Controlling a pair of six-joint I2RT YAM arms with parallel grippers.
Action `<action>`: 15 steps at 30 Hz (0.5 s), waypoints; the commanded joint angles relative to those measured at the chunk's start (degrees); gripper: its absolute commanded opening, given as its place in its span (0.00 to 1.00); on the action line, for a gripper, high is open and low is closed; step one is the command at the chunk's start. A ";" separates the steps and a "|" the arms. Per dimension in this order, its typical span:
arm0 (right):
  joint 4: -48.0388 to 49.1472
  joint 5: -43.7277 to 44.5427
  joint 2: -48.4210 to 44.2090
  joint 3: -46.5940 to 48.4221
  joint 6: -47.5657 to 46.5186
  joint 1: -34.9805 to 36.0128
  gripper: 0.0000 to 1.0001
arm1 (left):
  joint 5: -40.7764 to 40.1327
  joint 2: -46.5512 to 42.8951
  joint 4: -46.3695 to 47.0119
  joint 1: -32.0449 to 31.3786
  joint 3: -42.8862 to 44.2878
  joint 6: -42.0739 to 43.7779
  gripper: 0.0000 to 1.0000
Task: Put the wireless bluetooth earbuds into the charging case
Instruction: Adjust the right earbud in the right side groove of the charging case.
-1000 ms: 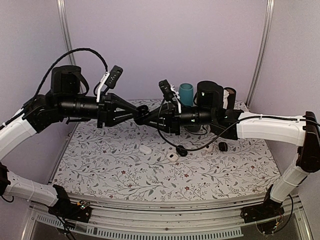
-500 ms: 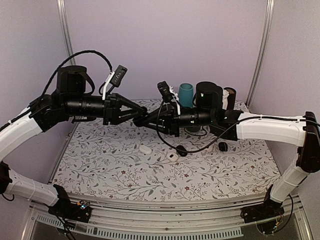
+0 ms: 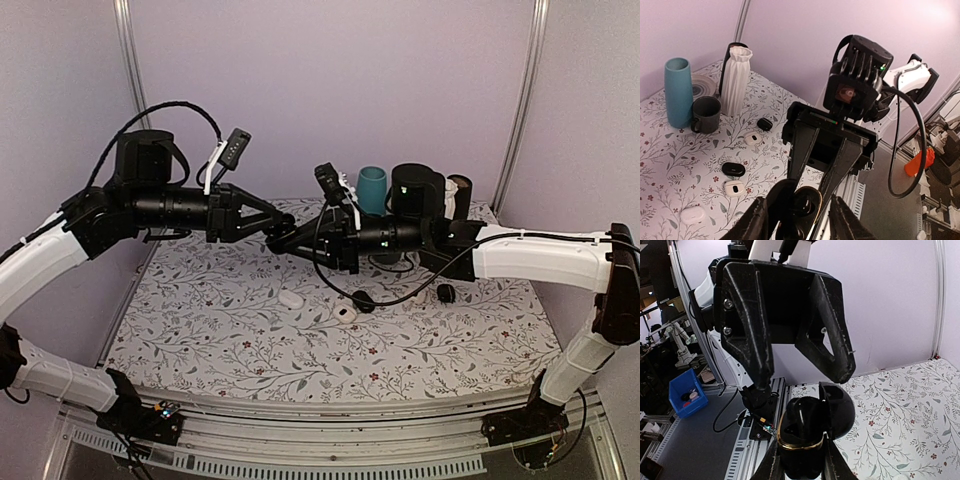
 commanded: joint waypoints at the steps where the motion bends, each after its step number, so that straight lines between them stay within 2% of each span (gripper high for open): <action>1: 0.04 0.77 -1.54 1.60 -0.78 0.43 0.03 | 1.77 0.72 0.88 1.07 -0.07 0.32 0.43; 9: -0.90 2.20 -1.27 1.87 -0.64 0.48 0.03 | 1.33 -0.45 -0.34 1.82 2.04 0.52 0.46; 15: -2.03 3.06 -0.49 3.04 -0.39 0.48 0.03 | 4.76 -1.51 -0.90 1.94 1.79 -0.46 0.47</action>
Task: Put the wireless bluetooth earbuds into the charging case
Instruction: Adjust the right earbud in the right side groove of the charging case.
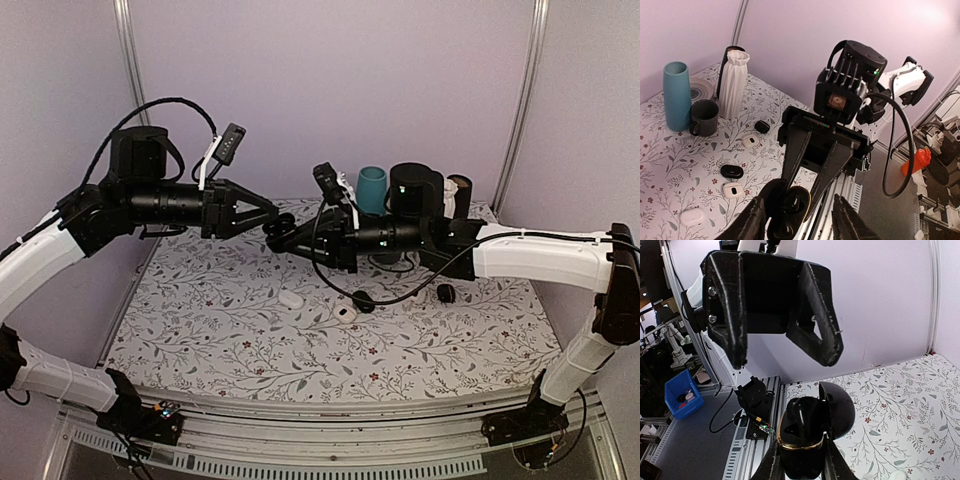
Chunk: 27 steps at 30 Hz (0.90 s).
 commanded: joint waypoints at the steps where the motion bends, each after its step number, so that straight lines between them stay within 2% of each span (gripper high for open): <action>1: -0.44 1.33 -0.44 2.72 -0.16 0.30 0.03 | 3.83 -1.54 -0.42 0.70 0.49 -0.80 0.47; 8: -0.50 1.52 -0.09 3.25 0.04 0.27 0.03 | 5.69 -1.83 -0.14 0.50 -1.58 -1.76 0.47; 27: -1.99 1.03 -0.62 3.32 -2.76 0.99 0.03 | 1.88 1.37 0.15 0.80 0.33 -1.18 0.50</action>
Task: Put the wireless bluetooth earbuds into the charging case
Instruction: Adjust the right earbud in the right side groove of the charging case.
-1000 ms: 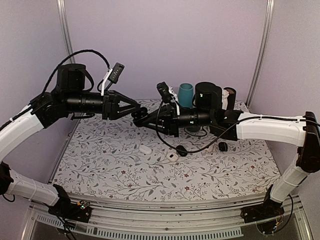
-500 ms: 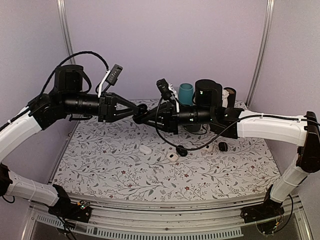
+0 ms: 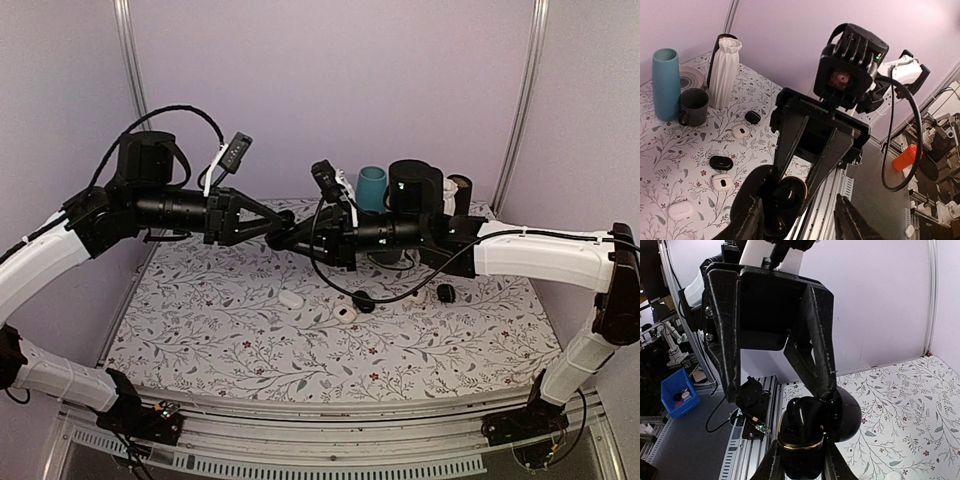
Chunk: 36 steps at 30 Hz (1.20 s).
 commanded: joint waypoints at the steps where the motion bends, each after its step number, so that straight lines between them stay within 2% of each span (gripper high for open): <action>1: 0.13 0.02 -0.62 1.75 -1.45 0.70 0.03 | -1.52 0.96 0.55 0.81 1.70 0.13 0.50; 8: -0.80 0.57 -0.79 1.57 -2.68 1.12 0.03 | -2.18 1.43 0.36 0.99 2.99 0.52 0.51; 18: -1.15 1.20 -0.79 1.74 -3.39 1.36 0.03 | 1.16 2.46 0.43 1.02 3.34 1.54 0.47; 24: -1.63 2.11 -0.63 1.95 -2.92 1.40 0.03 | -2.23 0.24 -0.14 1.13 4.26 2.20 0.48; 29: -2.16 0.91 -0.10 2.90 -1.89 1.27 0.03 | -0.13 -0.26 -3.68 1.18 6.24 3.75 0.48; 36: -2.07 -2.58 0.77 4.19 1.56 0.31 0.03 | 3.17 -1.71 -5.67 1.07 4.59 4.15 0.48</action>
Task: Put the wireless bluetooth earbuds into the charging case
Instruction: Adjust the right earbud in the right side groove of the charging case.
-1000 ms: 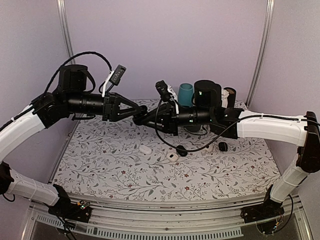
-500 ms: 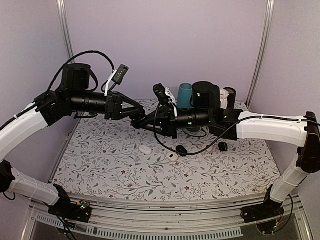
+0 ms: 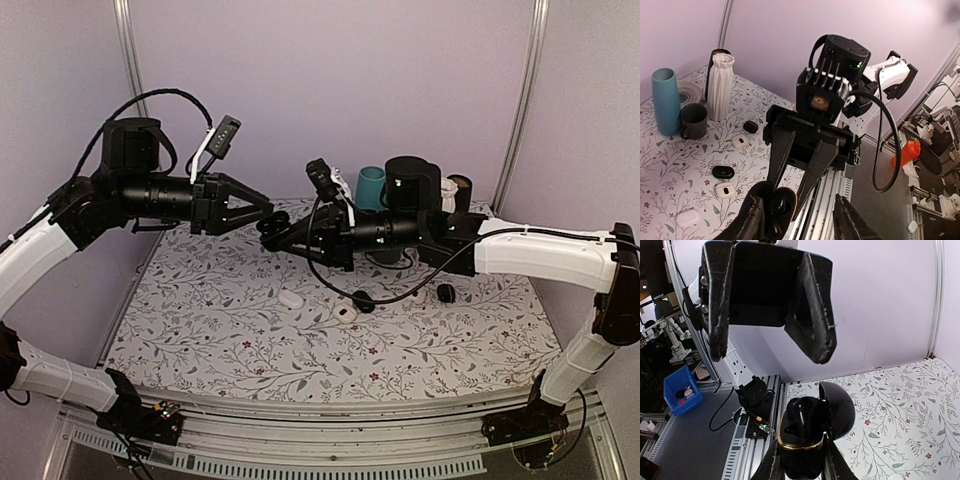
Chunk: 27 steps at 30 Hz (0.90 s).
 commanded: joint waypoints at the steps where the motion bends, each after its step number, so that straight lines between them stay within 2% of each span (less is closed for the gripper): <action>1: 0.64 -3.17 0.61 2.33 2.81 -0.62 0.03 | 2.10 -1.16 -2.41 0.69 -0.47 1.23 0.48; 27: -1.29 -2.22 1.09 2.78 1.52 -0.61 0.03 | 2.06 -0.29 -1.65 0.74 0.29 1.14 0.49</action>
